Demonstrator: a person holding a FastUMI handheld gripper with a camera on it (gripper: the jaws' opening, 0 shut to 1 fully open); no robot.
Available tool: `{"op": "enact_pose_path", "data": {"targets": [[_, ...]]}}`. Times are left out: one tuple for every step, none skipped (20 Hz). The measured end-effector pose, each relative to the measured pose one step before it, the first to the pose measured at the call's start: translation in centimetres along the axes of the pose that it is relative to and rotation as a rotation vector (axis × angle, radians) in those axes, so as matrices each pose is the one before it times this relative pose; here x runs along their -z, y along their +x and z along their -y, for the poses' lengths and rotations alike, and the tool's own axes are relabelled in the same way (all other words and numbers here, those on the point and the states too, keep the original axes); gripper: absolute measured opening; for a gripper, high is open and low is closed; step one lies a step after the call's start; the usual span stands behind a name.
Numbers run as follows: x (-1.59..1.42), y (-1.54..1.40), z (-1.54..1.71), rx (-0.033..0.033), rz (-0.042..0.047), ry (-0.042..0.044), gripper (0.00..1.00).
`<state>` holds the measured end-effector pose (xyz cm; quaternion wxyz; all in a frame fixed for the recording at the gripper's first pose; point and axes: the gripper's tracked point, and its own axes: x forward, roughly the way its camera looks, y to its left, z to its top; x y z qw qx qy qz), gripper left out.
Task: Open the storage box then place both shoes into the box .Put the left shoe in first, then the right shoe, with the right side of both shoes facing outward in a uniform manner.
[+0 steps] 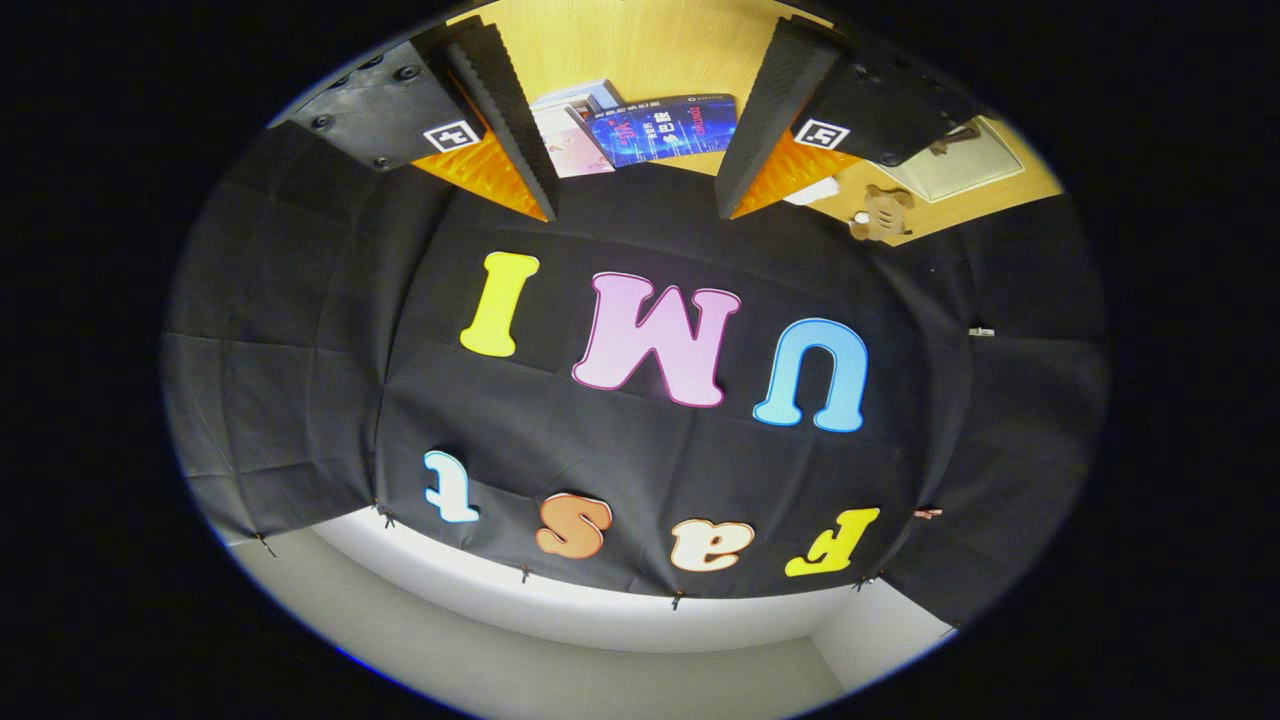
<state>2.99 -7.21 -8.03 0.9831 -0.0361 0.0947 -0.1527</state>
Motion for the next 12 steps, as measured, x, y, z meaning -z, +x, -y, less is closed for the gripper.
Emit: {"op": "enact_pose_path", "data": {"targets": [[0.471,-0.048,0.616,0.00199,-0.0072,0.00584,0.97],[0.221,0.003,0.607,0.00248,-0.00395,0.00676,0.97],[0.134,0.233,0.603,0.00049,-0.00175,0.00716,0.97],[0.246,0.137,0.599,0.00637,0.00051,0.00539,0.97],[-0.054,0.192,0.605,0.0064,0.00144,0.00467,0.98],[0.056,0.067,0.39,0.00292,0.00135,0.00249,0.98],[0.16,0.071,0.268,0.00165,-0.00343,0.00041,0.98],[0.206,0.1,0.162,-0.00107,-0.0024,0.00117,0.98],[0.09,0.043,0.095,-0.00033,-0.00346,0.00123,0.98],[0.153,0.033,0.028,-0.00237,-0.00522,0.00145,0.98],[0.136,0.097,0.05,0.00047,-0.00243,0.00208,0.98],[0.156,-0.036,0.07,-0.00078,-0.00539,0.00057,0.98]]}}
